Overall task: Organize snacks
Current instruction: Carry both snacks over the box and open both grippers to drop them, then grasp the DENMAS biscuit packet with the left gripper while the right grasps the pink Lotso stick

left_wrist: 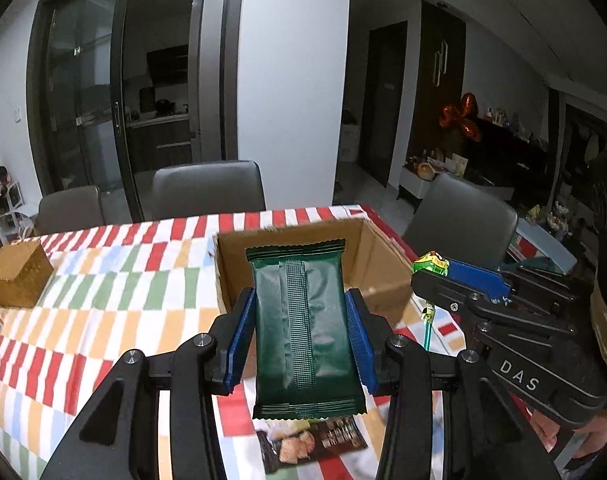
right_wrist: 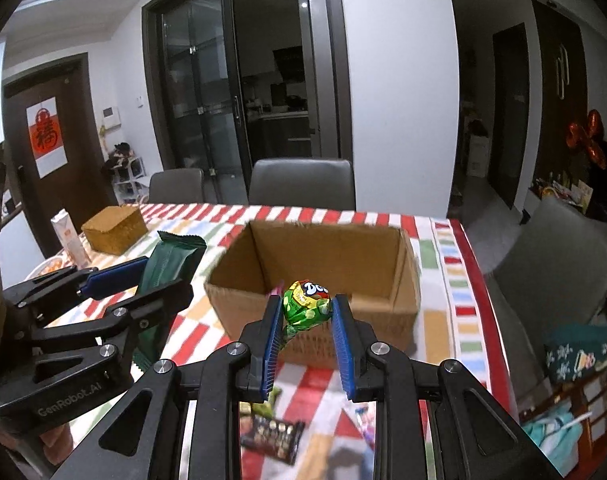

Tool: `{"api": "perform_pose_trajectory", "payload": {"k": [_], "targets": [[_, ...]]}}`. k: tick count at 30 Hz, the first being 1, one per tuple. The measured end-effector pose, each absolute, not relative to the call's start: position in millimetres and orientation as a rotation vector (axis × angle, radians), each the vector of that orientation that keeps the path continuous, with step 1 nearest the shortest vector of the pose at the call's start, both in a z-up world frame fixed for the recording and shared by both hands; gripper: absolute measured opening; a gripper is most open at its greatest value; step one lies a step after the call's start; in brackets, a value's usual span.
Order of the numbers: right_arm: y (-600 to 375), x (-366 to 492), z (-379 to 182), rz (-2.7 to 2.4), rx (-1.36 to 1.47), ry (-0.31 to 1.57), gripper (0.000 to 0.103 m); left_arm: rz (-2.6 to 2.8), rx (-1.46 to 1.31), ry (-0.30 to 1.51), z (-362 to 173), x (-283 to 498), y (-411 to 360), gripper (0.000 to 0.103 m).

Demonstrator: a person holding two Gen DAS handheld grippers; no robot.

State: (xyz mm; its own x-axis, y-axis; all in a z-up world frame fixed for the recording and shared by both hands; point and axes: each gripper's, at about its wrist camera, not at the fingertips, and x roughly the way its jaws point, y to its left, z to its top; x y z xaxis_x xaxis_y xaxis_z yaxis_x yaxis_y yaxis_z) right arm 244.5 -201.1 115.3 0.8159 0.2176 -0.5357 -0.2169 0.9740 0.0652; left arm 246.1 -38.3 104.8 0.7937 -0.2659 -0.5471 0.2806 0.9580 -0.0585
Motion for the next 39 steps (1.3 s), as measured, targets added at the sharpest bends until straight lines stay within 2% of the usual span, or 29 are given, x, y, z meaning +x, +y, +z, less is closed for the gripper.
{"api": "perform_pose_trajectory", "payload": {"k": [9, 21, 22, 23, 24, 25, 27, 32, 39], "targets": [[-201.5, 296.3, 129.4, 0.247, -0.005, 0.575, 0.026, -0.301, 0.02, 0.579, 121.0, 293.8, -34.2, 0.044], [-212.3, 367.2, 116.7, 0.191, 0.066, 0.661, 0.026, -0.289, 0.024, 0.66, 110.7, 356.4, -43.0, 0.045], [-213.1, 372.5, 114.8, 0.187, 0.074, 0.664, 0.028, -0.278, 0.035, 0.668, 109.6, 360.6, -44.9, 0.045], [-214.3, 375.3, 113.8, 0.176, 0.078, 0.668, 0.032, -0.262, 0.048, 0.674, 108.1, 363.4, -46.1, 0.049], [-214.2, 375.3, 112.9, 0.163, 0.079, 0.673, 0.046, -0.241, 0.062, 0.677, 107.0, 365.4, -46.3, 0.054], [-215.6, 375.7, 112.0, 0.144, 0.08, 0.673, 0.056, -0.224, 0.069, 0.674, 106.3, 365.2, -45.2, 0.055], [-217.9, 370.6, 112.2, 0.117, 0.072, 0.657, 0.056, -0.215, 0.073, 0.667, 104.4, 360.2, -41.4, 0.059], [-217.2, 349.6, 109.5, 0.092, 0.015, 0.645, 0.056, -0.211, 0.086, 0.663, 98.0, 334.8, -34.7, 0.064], [-211.0, 317.8, 103.0, 0.121, -0.034, 0.662, 0.056, -0.203, 0.09, 0.69, 83.1, 297.0, -28.7, 0.064]]}}
